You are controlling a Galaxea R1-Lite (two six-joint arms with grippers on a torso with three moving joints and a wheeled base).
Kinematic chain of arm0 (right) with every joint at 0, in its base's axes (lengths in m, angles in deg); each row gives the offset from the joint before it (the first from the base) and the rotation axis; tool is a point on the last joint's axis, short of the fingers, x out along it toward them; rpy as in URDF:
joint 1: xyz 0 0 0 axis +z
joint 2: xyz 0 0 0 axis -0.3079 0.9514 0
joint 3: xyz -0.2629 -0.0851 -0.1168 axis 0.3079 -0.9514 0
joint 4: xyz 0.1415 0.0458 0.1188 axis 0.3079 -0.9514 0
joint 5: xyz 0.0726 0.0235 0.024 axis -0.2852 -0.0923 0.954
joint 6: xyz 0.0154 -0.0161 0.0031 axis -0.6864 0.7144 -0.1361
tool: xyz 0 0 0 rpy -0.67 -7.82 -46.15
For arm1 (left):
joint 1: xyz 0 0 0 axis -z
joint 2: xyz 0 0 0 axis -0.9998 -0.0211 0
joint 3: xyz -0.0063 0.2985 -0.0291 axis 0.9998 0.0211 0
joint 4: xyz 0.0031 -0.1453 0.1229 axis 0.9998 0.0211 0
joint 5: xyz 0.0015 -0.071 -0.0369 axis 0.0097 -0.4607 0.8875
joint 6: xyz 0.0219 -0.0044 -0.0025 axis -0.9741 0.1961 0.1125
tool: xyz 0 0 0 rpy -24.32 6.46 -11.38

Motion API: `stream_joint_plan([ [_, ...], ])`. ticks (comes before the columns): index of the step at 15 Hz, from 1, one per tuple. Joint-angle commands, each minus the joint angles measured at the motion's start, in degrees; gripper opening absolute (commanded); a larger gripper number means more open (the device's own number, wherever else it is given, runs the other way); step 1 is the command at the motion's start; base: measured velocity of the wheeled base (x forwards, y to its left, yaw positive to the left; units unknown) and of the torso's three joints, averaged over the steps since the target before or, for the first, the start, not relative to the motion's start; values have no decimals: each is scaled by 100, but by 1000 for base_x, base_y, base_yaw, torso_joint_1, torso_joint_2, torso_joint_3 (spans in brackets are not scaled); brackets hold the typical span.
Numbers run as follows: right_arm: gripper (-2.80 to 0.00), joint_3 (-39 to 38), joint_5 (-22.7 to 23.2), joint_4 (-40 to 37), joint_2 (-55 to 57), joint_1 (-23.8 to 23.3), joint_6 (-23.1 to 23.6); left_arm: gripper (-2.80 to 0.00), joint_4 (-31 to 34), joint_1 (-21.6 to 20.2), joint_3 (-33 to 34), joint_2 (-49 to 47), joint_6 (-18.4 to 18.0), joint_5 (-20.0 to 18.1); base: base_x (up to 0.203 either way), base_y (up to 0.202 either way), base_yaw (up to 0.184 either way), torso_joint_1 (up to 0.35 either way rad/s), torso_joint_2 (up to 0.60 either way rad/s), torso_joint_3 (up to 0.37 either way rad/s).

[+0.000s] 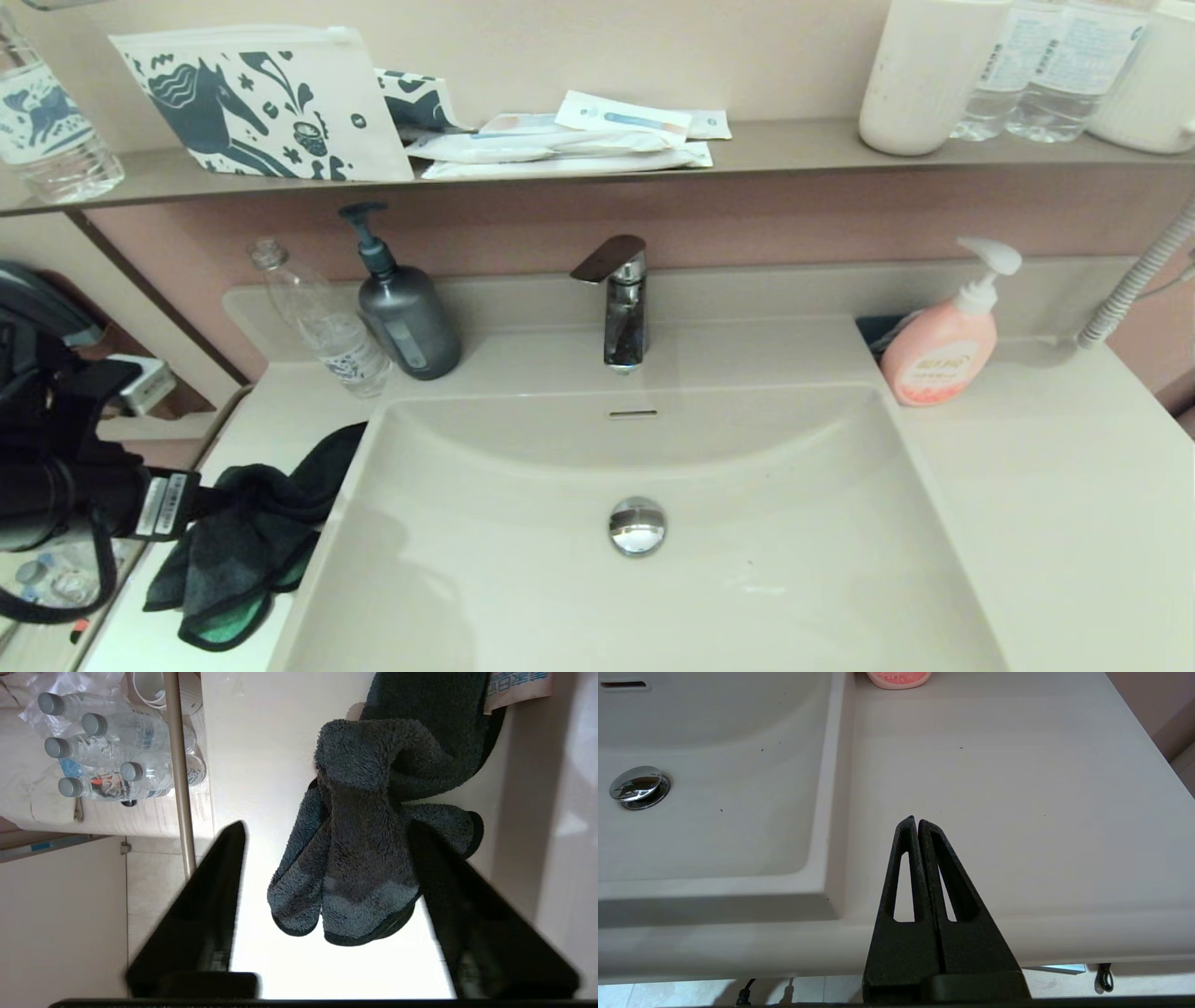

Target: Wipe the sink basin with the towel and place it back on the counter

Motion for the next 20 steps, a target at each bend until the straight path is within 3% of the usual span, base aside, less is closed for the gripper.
stream_joint_plan([
  [1, -280, 0, 1, -2, 7, -2, 0, -280, 4, 9, 42, 153, -9, -3, 0, 0, 0, 0, 0, 0],
  [5, -280, 0, 1, -2, 7, 6, 0, -280, 129, 263, 260, 775, 3, -39, 0, 0, 0, 0, 0, 0],
  [7, -280, 0, 1, -2, 7, 0, 0, -280, 743, 826, 295, 1325, 83, -59, 0, 0, 0, 0, 0, 0],
  [8, -280, 0, 1, -2, 7, 4, 0, -280, 931, 1148, 349, 1531, 302, -66, 0, 0, 0, 0, 0, 0],
  [11, -280, 0, 1, -2, 7, -2, 0, -280, 1058, 1993, 506, 2126, 1986, -68, 0, 0, 0, 0, 0, 0],
  [14, -280, 0, 1, -1, 7, -2, 0, -280, 1081, 2280, 628, 3290, 2853, 0, 0, 0, 0, 0, 0, 0],
  [16, -280, 0, 1, -2, 7, -2, 0, -280, 1098, 2285, 846, 4174, 3052, 383, 0, 0, 0, 0, 0, 0],
  [18, -280, 0, 1, -1, 7, 6, 0, -280, 1111, 2202, 1025, 4949, 3185, 1152, 0, 0, 0, 0, 0, 0],
  [20, -280, 0, 1, -1, 7, 5, 0, -280, 1128, 1750, 1149, 5563, 3249, 1553, 0, 0, 0, 0, 0, 0],
])
